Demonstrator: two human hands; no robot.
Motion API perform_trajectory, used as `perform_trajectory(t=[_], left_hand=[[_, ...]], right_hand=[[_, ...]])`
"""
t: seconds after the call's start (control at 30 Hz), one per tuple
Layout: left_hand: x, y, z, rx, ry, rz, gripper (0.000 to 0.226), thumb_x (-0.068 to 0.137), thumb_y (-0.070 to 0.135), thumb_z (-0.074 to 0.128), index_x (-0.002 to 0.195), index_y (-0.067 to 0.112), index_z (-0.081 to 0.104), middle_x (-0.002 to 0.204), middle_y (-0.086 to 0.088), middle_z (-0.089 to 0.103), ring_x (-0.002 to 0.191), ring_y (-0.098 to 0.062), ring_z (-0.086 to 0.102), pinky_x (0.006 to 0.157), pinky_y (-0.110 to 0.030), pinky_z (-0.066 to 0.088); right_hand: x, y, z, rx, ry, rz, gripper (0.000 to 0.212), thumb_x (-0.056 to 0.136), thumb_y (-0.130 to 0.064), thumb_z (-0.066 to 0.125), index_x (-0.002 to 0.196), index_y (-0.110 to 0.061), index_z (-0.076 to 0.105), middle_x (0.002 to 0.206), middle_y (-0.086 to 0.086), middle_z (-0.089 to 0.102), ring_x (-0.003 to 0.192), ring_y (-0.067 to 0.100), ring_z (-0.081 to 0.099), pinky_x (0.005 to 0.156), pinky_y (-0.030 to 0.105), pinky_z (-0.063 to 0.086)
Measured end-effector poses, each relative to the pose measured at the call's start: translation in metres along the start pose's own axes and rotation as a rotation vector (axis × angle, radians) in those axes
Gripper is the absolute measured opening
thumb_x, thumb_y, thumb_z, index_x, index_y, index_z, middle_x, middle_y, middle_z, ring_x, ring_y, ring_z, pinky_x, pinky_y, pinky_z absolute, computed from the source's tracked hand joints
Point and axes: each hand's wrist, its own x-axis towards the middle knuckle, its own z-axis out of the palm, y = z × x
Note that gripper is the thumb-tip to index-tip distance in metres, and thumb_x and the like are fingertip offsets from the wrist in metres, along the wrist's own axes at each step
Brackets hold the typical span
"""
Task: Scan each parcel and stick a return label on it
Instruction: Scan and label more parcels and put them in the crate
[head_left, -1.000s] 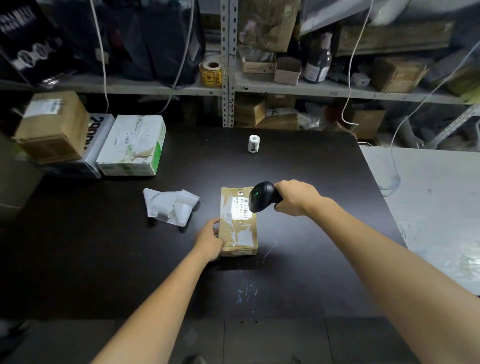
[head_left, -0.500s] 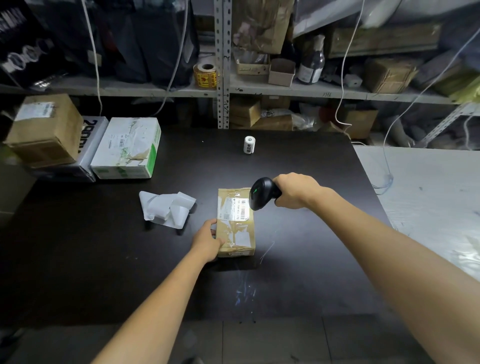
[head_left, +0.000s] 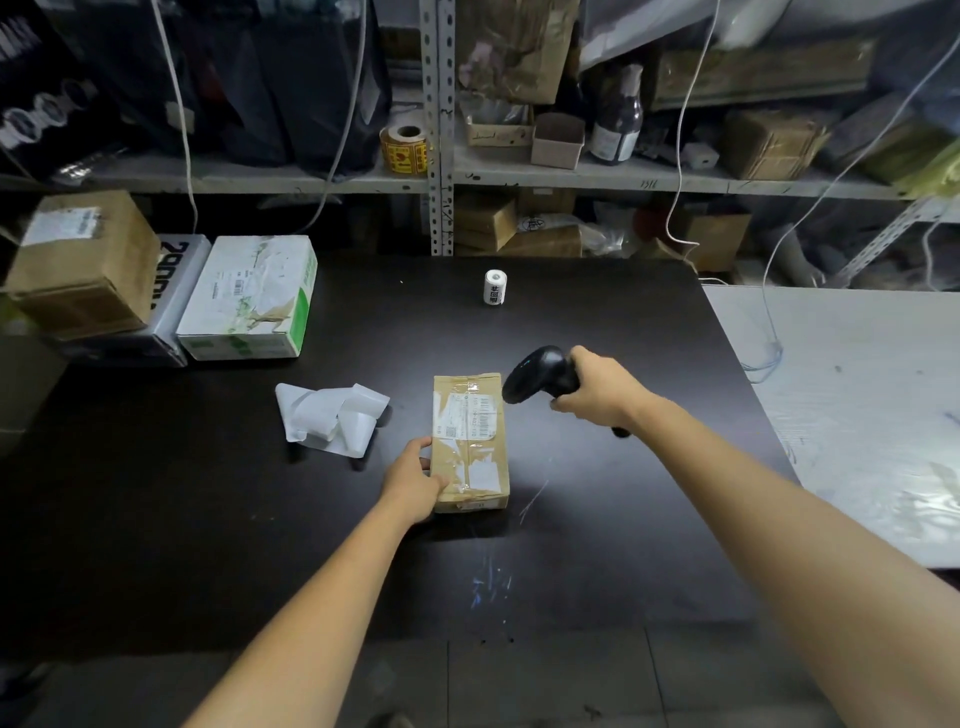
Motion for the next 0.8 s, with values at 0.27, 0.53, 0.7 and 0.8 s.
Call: perform_trajectory(t=[0.27, 0.53, 0.7, 0.8], left_hand=[[0.002, -0.003, 0.002, -0.009, 0.006, 0.018, 0.053, 0.088, 0.004, 0.065, 0.133, 0.025, 0.048, 0.107, 0.003, 0.060, 0.088, -0.007, 0.058, 0.060, -0.018, 0.046], [0.008, -0.007, 0.005, -0.023, 0.024, 0.013, 0.053, 0.088, 0.005, 0.066, 0.134, 0.025, 0.049, 0.104, 0.009, 0.058, 0.086, 0.000, 0.057, 0.054, -0.014, 0.045], [0.004, -0.005, 0.006, -0.048, 0.038, -0.016, 0.052, 0.088, 0.006, 0.067, 0.134, 0.024, 0.051, 0.110, 0.002, 0.062, 0.094, -0.012, 0.063, 0.072, -0.030, 0.056], [-0.003, 0.005, 0.005, -0.104, 0.058, -0.055, 0.045, 0.088, 0.005, 0.061, 0.129, 0.021, 0.054, 0.113, -0.004, 0.063, 0.098, -0.020, 0.065, 0.087, -0.043, 0.057]], right_hand=[[-0.016, 0.078, 0.094, 0.531, 0.066, 0.364, 0.029, 0.083, -0.026, 0.077, 0.102, -0.006, 0.066, 0.094, 0.009, 0.067, 0.091, 0.028, 0.063, 0.076, 0.033, 0.047], [-0.006, 0.109, 0.129, 0.630, 0.130, 0.470, 0.032, 0.083, -0.026, 0.078, 0.101, -0.003, 0.066, 0.100, 0.015, 0.070, 0.095, 0.031, 0.065, 0.081, 0.037, 0.051], [-0.008, 0.113, 0.121, 0.496, 0.132, 0.495, 0.043, 0.083, -0.034, 0.077, 0.109, -0.003, 0.062, 0.108, 0.014, 0.067, 0.105, 0.034, 0.061, 0.083, 0.036, 0.047], [-0.013, 0.106, 0.101, 0.411, 0.167, 0.475, 0.039, 0.086, -0.030, 0.072, 0.109, -0.001, 0.062, 0.109, 0.017, 0.067, 0.106, 0.035, 0.061, 0.083, 0.037, 0.048]])
